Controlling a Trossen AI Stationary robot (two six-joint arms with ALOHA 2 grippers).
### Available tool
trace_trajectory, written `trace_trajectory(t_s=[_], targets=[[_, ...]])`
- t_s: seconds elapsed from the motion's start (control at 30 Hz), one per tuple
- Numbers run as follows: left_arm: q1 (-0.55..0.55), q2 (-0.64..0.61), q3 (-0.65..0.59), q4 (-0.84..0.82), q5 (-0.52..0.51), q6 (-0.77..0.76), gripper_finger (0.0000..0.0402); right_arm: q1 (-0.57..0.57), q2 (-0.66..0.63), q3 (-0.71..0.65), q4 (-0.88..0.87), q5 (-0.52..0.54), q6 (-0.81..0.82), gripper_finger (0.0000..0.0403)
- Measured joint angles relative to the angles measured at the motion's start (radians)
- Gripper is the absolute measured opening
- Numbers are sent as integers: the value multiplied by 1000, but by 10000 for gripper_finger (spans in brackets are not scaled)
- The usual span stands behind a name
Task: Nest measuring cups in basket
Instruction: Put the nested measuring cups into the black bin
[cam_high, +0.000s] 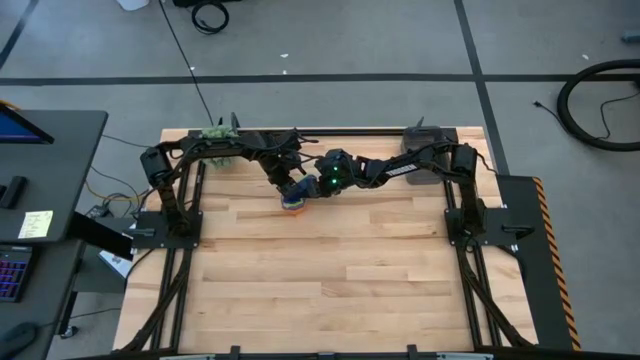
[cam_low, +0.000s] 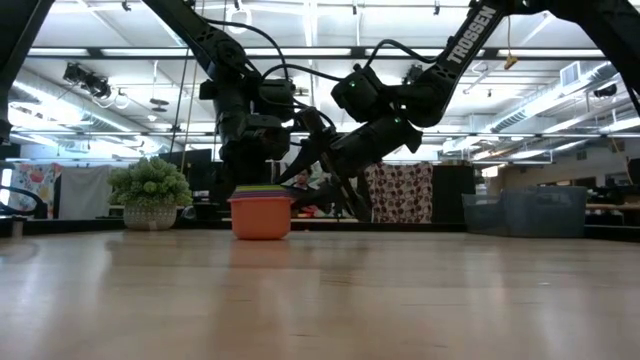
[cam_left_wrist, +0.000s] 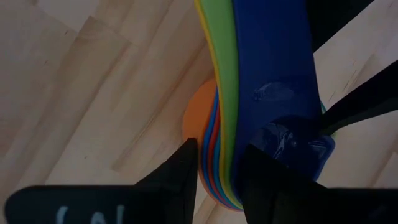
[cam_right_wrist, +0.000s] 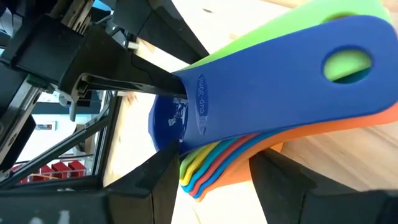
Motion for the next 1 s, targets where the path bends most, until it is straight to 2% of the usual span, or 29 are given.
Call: trace_trajectory(t_s=[0.73,1.0], targets=[[0,-1,1,-1,18,-1,95,0,0,0,5,-8,0,189],[-2,-3,4,2,-23,-1,99,-16,-3,0,-13,-9,-6,189]])
